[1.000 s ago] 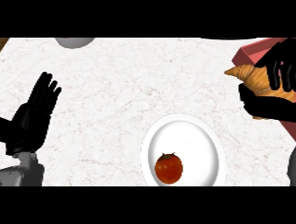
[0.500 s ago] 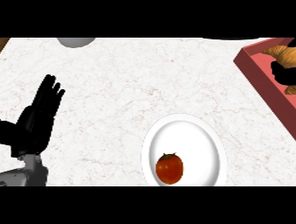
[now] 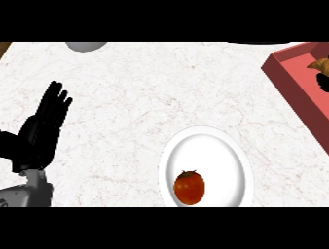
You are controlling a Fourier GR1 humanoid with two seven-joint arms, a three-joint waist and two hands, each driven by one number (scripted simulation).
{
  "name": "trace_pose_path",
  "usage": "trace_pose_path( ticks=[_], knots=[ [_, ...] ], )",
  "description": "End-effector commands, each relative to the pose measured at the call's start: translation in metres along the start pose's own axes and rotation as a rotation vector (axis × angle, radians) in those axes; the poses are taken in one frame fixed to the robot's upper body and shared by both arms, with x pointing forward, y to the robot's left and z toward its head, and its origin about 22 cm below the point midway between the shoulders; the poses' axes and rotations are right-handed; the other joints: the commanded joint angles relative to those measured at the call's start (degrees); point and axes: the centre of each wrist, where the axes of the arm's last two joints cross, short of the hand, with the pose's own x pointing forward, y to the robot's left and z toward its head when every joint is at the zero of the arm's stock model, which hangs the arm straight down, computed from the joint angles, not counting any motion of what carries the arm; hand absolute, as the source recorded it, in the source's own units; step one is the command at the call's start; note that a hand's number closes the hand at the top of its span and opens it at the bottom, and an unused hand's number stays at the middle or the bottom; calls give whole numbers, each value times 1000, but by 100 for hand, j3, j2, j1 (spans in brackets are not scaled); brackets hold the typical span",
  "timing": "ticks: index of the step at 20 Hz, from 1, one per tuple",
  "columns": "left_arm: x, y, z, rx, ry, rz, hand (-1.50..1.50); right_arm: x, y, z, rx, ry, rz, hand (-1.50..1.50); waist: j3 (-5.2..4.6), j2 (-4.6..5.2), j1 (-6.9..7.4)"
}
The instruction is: Pick the croissant from the plate and place it in the cardboard box
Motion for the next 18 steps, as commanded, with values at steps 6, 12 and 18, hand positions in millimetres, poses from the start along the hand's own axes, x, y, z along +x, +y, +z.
trace_pose_path(
  ticks=[6,12,18],
  knots=[
    [-10,2,-8,-12,-12,13,0,-43,32,-30,277,72,12,-150,4,11,29],
    [-2,7,-4,4,-2,2,0,-54,39,-23,-75,-37,-193,-150,18,21,13],
    [5,7,-5,-10,-6,-6,0,-58,13,-37,-246,-59,-535,-150,14,-7,2]
  ],
)
